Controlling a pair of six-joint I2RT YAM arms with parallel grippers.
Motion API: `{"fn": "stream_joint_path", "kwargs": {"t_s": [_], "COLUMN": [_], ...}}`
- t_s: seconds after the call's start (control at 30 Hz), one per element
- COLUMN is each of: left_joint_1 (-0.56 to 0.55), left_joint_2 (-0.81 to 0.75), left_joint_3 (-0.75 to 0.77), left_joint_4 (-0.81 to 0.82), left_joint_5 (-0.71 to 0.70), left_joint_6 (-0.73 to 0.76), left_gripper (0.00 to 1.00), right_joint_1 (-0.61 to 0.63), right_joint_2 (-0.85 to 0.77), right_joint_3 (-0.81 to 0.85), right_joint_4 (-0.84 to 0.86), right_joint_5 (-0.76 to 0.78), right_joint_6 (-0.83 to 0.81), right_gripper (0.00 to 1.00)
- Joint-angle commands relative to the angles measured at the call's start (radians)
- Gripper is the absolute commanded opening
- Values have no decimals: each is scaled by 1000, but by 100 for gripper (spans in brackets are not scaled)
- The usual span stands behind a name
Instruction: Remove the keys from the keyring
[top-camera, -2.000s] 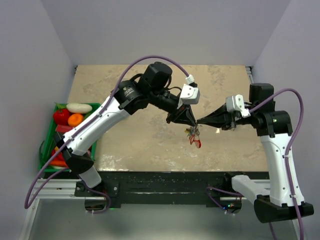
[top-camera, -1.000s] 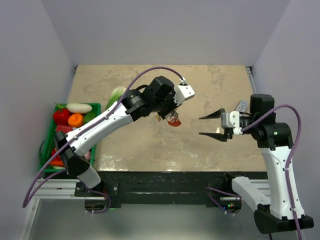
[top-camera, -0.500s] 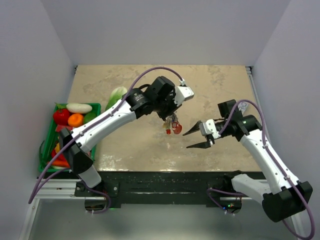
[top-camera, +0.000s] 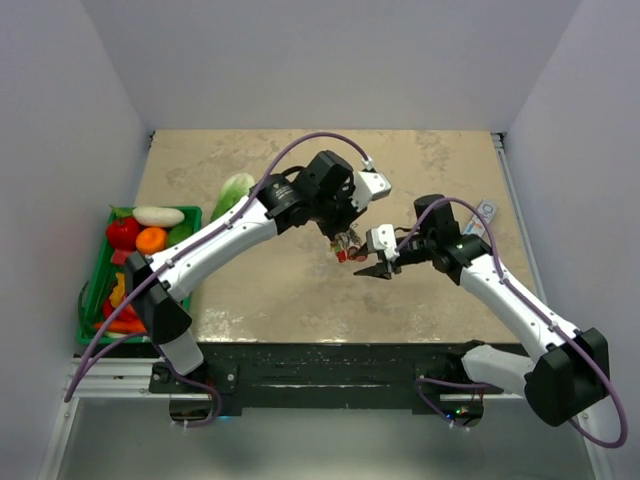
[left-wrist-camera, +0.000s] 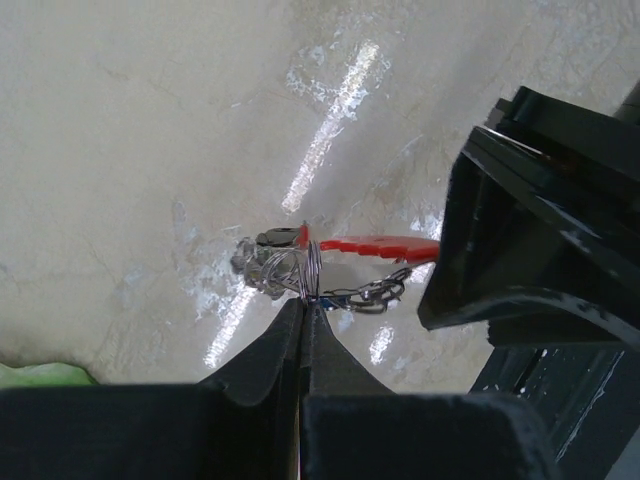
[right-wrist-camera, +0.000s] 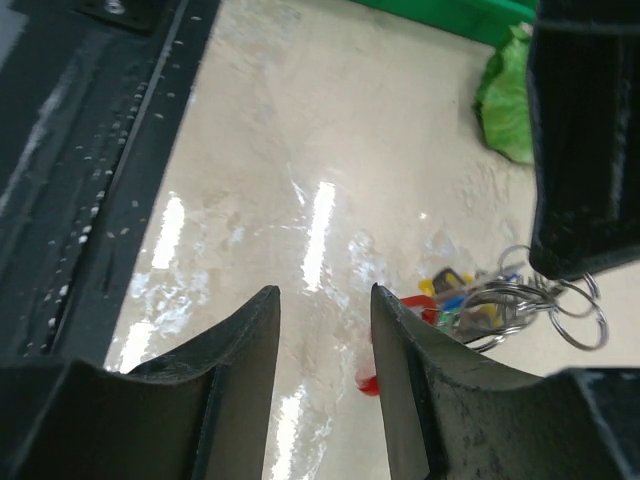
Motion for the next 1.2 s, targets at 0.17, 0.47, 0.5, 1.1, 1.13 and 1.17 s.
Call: {"fn": "stream_joint_path", "kwargs": {"t_s": [0.17, 0.47, 0.5, 1.1, 1.13, 1.17], "left_joint_1": [19, 79, 87, 243, 260, 266], "left_joint_2": [-31, -55, -57, -46, -35, -31], "left_joint_3": [42, -2, -8, -100, -93, -91], "left_joint_4": [9, 17, 24, 190, 192, 201], "left_joint_5": [100, 443, 477, 936, 947, 970], "left_joint_6": [-18, -53, -58, -225, -234, -239], "left_gripper": [0, 0, 0, 0, 0, 0], "right_joint_1": [6, -1, -5, -71, -73, -71], "right_joint_2": [-18, 44, 46, -21, -29, -32], "right_joint_3": [-29, 17, 25, 181, 189, 206], "right_joint_4": [356, 444, 448, 206, 154, 123], "right_joint_5": [293, 321, 318, 81, 71, 69], "right_joint_6": [237, 268, 266, 240, 214, 197], "right_gripper": [41, 42, 42, 44, 44, 44]}}
